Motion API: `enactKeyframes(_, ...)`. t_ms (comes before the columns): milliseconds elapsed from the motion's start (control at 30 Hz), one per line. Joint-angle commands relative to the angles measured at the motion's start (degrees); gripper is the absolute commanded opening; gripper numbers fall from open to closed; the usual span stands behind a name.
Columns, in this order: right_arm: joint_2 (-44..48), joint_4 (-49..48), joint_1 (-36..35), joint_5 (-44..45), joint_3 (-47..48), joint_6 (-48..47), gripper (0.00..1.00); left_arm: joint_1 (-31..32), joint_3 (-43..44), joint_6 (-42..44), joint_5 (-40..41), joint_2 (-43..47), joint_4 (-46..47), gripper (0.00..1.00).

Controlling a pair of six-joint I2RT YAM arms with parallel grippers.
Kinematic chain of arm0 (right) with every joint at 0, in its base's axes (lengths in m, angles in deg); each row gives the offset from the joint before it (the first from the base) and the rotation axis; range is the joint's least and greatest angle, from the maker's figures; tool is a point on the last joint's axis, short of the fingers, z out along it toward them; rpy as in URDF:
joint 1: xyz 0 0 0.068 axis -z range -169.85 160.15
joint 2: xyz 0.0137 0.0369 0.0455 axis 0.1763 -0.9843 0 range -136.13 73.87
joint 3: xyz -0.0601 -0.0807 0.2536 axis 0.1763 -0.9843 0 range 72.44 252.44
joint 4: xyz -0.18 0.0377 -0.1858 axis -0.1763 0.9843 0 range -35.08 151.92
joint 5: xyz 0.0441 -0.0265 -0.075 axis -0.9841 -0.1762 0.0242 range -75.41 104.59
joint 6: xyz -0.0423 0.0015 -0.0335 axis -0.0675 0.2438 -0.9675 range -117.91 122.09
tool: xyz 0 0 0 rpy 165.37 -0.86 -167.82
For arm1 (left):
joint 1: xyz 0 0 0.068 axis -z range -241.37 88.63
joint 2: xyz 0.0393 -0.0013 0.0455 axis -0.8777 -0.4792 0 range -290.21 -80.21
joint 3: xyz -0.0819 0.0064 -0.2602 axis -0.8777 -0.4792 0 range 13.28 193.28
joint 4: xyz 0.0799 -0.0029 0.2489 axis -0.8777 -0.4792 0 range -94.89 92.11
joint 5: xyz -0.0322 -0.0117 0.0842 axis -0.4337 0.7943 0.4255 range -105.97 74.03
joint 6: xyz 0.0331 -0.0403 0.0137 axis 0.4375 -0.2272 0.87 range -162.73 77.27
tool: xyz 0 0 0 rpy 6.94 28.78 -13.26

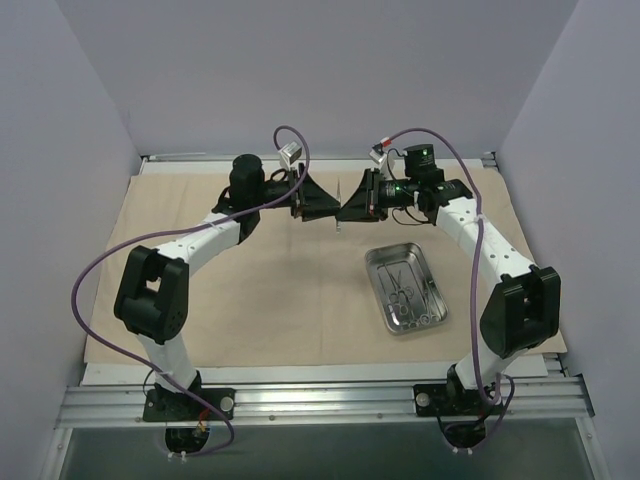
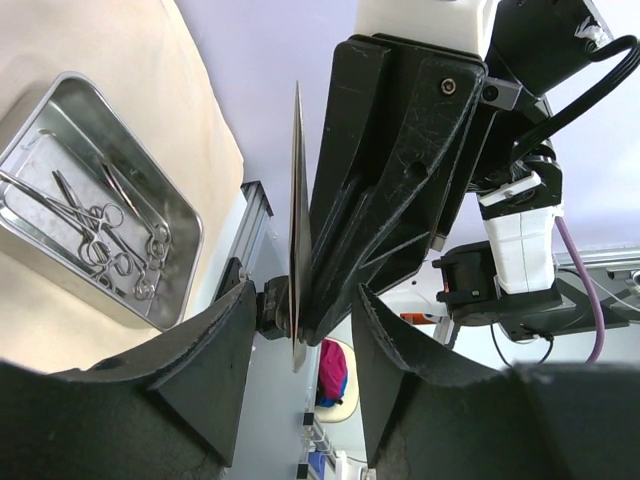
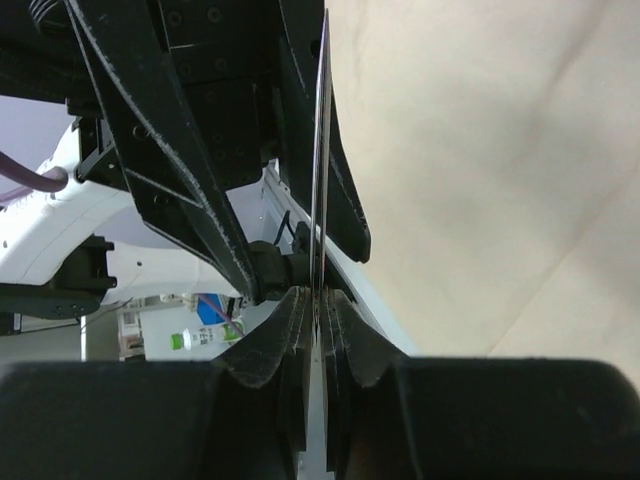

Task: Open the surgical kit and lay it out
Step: Place the medical item in the surgical kit.

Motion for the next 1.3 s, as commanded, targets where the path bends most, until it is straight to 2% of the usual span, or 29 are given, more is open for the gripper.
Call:
enactKeyframes(0, 3.5, -4.4, -0.8, -4.6, -1.7, 2.0, 0.00, 0.0, -0.7, -0.3, 0.3, 1.7, 3.8, 0.51)
enactKeyframes(167, 4.3, -6.9, -1.4, -6.0, -3.6, 4.2, 0.00, 0.0, -2.0, -3.1, 0.3, 1.4, 8.9, 0.43)
enactKeyframes(233, 4.7, -9.1, -1.6, -7.2, -4.8, 5.6, 0.00, 0.0, -2.4, -4.5, 0.4, 1.5, 11.0, 0.35)
enactKeyframes(400, 5.5, -10.8, -1.7, -7.5, -6.2, 7.9, 0.00, 0.0, -3.3, -6.5, 0.4, 1.8, 14.3, 0.27)
enactKeyframes(500, 5.1, -11.2, -1.7, -7.6, -6.1, 8.5, 0.00, 0.0, -3.6, -7.1, 0.3, 1.8, 15.4, 0.15)
enactKeyframes(567, 4.9, -11.2, -1.8, -7.3, -5.9, 8.4, 0.00, -0.1, -3.9, -7.6, 0.3, 2.0, 16.2, 0.02)
enactKeyframes(600, 4.9, -10.6, -1.7, -7.1, -5.9, 8.0, 0.00, -0.1, -4.2, -7.5, 0.3, 2.1, 16.2, 0.02)
enactKeyframes(667, 4.4, -8.7, -1.7, -6.0, -5.2, 6.8, 0.14, -0.5, -4.6, -6.4, 0.4, 2.5, 15.6, 0.02)
enactKeyframes(700, 4.1, -4.0, -1.7, -4.9, -4.4, 5.7, 0.40, -1.2, -4.6, -4.8, 0.7, 2.8, 13.6, 0.02)
enactKeyframes(733, 3.2, 0.1, -1.5, -3.2, -3.1, 1.0, 0.51, -1.6, -4.0, -2.1, 0.9, 3.6, 5.2, 0.02)
enactKeyframes(767, 2.3, 4.6, -1.3, -1.1, 0.4, -2.1, 0.59, -2.2, -3.2, 5.7, 1.4, 4.0, -1.2, 0.02)
enactKeyframes(800, 1.2, 14.5, -1.2, 3.3, 2.6, -5.5, 0.69, -2.8, -1.9, 10.8, 3.4, 4.6, -8.2, 0.02)
enactKeyframes(833, -0.9, 19.6, -1.0, 6.3, 4.7, -11.3, 0.73, -3.7, 1.9, 16.7, 5.5, 5.2, -25.2, 0.02)
enactKeyframes(867, -2.1, 24.1, -0.8, 10.0, 6.9, -13.7, 0.75, -4.0, 4.5, 28.1, 8.1, 5.1, -35.2, 0.02)
enactKeyframes(900, -3.1, 31.7, -0.8, 18.3, 10.6, -15.3, 0.80, -4.3, 7.2, 33.3, 11.6, 4.7, -43.7, 0.02)
enactKeyframes(933, -4.6, 34.7, -0.8, 22.5, 12.0, -17.8, 0.81, -4.3, 12.1, 37.9, 19.1, 3.3, -57.4, 0.02)
enactKeyframes(967, -4.9, 36.8, -0.8, 26.5, 13.0, -18.3, 0.82, -4.3, 13.9, 44.1, 22.3, 2.6, -62.5, 0.02)
enactKeyframes(1000, -5.2, 40.1, -0.8, 34.1, 14.0, -18.3, 0.84, -4.4, 14.9, 46.0, 25.3, 2.0, -65.9, 0.02)
enactKeyframes(1033, -5.5, 41.4, -0.5, 37.3, 14.0, -18.4, 0.84, -4.4, 15.8, 47.6, 31.7, 0.6, -71.8, 0.02)
enactKeyframes(1133, -5.2, 43.5, -0.2, 46.3, 12.5, -18.3, 0.85, -4.5, 17.1, 51.4, 41.0, -2.5, -78.1, 0.02)
enactKeyframes(1267, -3.3, 42.6, 0.3, 48.6, 8.4, -18.2, 0.86, -4.9, 18.5, 53.3, 45.8, -7.4, -81.2, 0.02)
